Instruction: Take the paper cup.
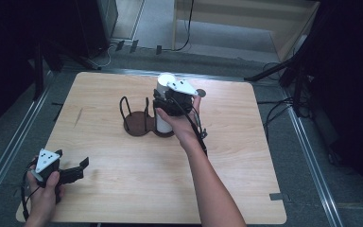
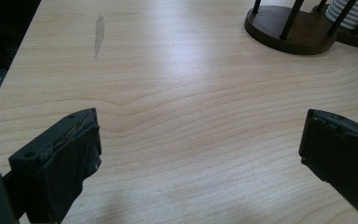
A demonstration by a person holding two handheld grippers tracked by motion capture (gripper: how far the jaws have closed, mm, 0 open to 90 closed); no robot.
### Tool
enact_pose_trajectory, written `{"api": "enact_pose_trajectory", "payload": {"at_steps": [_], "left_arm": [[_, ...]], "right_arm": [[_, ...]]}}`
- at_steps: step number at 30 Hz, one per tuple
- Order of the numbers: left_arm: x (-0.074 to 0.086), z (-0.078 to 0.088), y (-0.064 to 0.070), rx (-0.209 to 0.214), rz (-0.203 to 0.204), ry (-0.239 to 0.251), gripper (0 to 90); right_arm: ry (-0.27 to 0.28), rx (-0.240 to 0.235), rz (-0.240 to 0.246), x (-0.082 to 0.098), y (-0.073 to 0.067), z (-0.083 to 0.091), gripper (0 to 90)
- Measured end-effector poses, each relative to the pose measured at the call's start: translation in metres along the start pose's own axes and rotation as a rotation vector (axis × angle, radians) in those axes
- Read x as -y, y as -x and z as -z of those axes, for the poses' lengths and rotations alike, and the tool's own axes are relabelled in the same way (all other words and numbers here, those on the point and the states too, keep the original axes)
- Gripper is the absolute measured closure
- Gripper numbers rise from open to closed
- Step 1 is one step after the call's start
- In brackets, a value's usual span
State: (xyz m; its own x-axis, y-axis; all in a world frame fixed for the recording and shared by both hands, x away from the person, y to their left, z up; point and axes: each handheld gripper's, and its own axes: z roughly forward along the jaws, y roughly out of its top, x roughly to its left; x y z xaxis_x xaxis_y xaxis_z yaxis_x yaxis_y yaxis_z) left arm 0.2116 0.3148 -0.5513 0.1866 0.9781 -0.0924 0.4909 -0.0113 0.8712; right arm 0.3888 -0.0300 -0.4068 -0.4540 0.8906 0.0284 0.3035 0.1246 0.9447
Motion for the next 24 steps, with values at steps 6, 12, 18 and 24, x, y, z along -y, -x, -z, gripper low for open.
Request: {"api": "enact_pose_trajectory", "payload": {"at_steps": [6,12,18,24], "left_arm": [[0.0,0.0,0.0,0.001,0.0,-0.001,0.0],[0.0,0.0,0.0,0.001,0.002,-0.001,0.0],[0.0,0.0,0.0,0.004,0.003,-0.002,0.0],[0.0,-0.001,0.0,0.004,0.005,-0.002,0.0]], "right_arm": [[0.01,-0.001,-0.004,-0.005,0.0,0.002,28.9],[0.026,0.0,-0.005,-0.012,0.0,0.004,29.0],[0.048,-0.001,-0.005,-0.02,0.001,0.008,29.0],[0.064,-0.001,-0.012,-0.026,0.002,0.012,29.1]]}}
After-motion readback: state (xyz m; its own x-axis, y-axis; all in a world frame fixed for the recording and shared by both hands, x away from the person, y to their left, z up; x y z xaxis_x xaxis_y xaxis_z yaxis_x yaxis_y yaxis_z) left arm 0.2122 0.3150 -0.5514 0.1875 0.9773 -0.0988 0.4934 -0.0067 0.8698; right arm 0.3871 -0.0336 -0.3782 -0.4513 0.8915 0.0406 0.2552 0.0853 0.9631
